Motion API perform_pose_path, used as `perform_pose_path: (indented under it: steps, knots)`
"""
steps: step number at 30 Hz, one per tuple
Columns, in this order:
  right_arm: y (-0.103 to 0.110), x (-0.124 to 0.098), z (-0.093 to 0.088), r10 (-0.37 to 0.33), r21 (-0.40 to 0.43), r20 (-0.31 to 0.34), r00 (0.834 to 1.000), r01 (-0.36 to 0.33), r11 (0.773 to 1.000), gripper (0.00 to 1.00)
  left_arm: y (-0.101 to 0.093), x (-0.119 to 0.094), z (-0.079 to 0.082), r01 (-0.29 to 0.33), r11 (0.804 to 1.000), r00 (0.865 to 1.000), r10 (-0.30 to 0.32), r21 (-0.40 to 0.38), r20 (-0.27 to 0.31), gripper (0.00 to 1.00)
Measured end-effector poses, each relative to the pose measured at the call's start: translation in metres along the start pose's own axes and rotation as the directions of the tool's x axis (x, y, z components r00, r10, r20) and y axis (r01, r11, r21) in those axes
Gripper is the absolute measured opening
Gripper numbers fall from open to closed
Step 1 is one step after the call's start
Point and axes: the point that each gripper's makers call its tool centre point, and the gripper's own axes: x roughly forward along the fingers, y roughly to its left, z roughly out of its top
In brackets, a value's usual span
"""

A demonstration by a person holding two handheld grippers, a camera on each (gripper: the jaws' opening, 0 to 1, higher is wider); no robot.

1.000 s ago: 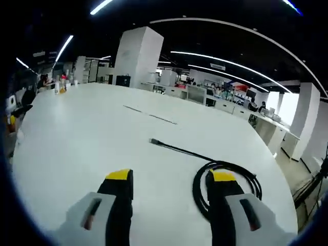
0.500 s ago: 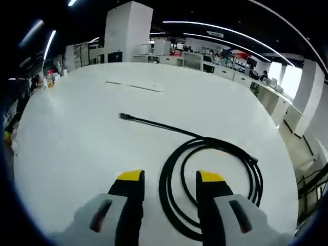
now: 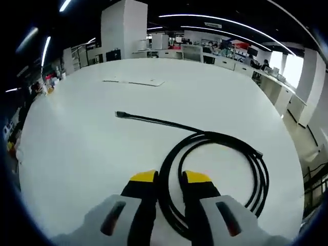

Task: Plug the desk Type‑C cable into the charger adapter.

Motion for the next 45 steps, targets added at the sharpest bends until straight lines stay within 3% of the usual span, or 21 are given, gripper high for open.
perform_pose_path:
  steps: [7, 11, 30, 37, 39, 40, 43, 44, 45]
  knots:
    - [0.003, -0.001, -0.002, 0.009, 0.018, -0.001, 1.0, -0.009, 1.0, 0.08, 0.0, 0.0, -0.003, 0.002, 1.0, 1.0, -0.002, -0.012, -0.01, 0.98]
    - [-0.005, 0.002, 0.001, 0.013, 0.018, -0.004, 1.0, -0.013, 1.0, 0.08, 0.0, -0.002, 0.0, -0.001, 1.0, 1.0, 0.001, -0.002, -0.004, 0.97]
    - [0.003, -0.015, -0.012, 0.045, -0.022, -0.001, 0.999, -0.045, 0.999, 0.07, 0.001, -0.002, 0.002, -0.007, 1.0, 1.0, 0.007, -0.003, 0.0, 0.96]
    - [0.024, -0.024, -0.02, 0.079, -0.036, 0.009, 0.997, -0.079, 0.996, 0.07, 0.002, -0.002, 0.002, -0.009, 1.0, 1.0, 0.009, -0.001, -0.002, 0.96]
    - [0.039, -0.032, -0.025, 0.103, -0.039, 0.026, 0.994, -0.102, 0.994, 0.04, 0.002, -0.001, 0.002, -0.007, 1.0, 1.0, 0.007, -0.003, -0.003, 0.96]
    - [0.045, -0.035, -0.019, 0.127, -0.042, 0.064, 0.99, -0.124, 0.991, 0.04, 0.002, -0.001, 0.002, -0.008, 1.0, 1.0, 0.008, -0.003, -0.003, 0.96]
    - [0.071, -0.045, -0.033, 0.155, -0.066, 0.04, 0.987, -0.152, 0.986, 0.04, 0.003, -0.001, 0.002, -0.009, 1.0, 1.0, 0.009, -0.003, -0.002, 0.96]
    - [0.061, -0.042, -0.033, 0.157, -0.071, 0.042, 0.987, -0.153, 0.986, 0.04, 0.003, -0.001, 0.002, -0.008, 1.0, 1.0, 0.008, -0.004, -0.003, 0.95]
    - [0.066, -0.046, -0.035, 0.161, -0.073, 0.049, 0.986, -0.158, 0.985, 0.04, 0.003, -0.001, 0.001, -0.009, 1.0, 1.0, 0.009, -0.006, -0.005, 0.95]
